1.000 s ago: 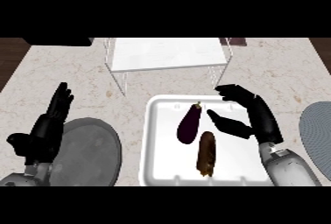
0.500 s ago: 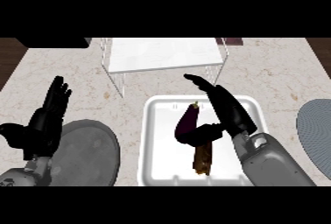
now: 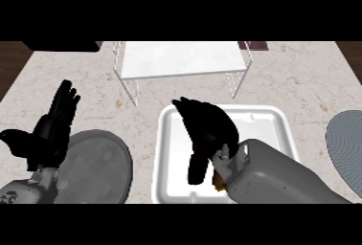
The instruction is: Pick the sweet potato from the tray and place it in the tiered shelf
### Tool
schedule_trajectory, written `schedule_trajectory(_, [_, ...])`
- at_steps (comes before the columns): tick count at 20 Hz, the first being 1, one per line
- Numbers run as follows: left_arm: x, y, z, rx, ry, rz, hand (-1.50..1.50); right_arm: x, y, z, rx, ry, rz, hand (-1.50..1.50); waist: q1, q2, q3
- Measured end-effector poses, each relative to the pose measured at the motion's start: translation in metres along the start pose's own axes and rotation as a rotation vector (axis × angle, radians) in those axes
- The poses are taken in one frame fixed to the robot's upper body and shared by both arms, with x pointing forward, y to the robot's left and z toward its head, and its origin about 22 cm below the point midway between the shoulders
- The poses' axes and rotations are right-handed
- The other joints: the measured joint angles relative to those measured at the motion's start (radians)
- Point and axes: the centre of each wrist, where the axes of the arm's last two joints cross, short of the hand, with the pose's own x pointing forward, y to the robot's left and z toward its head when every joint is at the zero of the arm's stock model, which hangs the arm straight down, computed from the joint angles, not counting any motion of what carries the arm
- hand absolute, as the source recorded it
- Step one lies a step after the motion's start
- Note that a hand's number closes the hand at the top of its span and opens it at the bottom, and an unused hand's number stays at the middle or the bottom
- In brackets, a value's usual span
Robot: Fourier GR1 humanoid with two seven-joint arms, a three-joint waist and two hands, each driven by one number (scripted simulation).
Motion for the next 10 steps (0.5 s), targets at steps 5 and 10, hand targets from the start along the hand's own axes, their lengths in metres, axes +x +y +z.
schedule_trajectory(5, [0.004, -0.001, 0.0, 0.0, -0.003, 0.0, 0.0, 0.025, 0.018, -0.013, 0.042, 0.061, 0.162, -1.5, 0.001, -0.001, 0.001])
schedule_trajectory(10, [0.005, -0.002, -0.001, 0.005, 0.0, 0.005, 0.0, 0.038, 0.033, -0.03, 0.071, 0.125, 0.262, -1.5, -0.004, 0.001, 0.002])
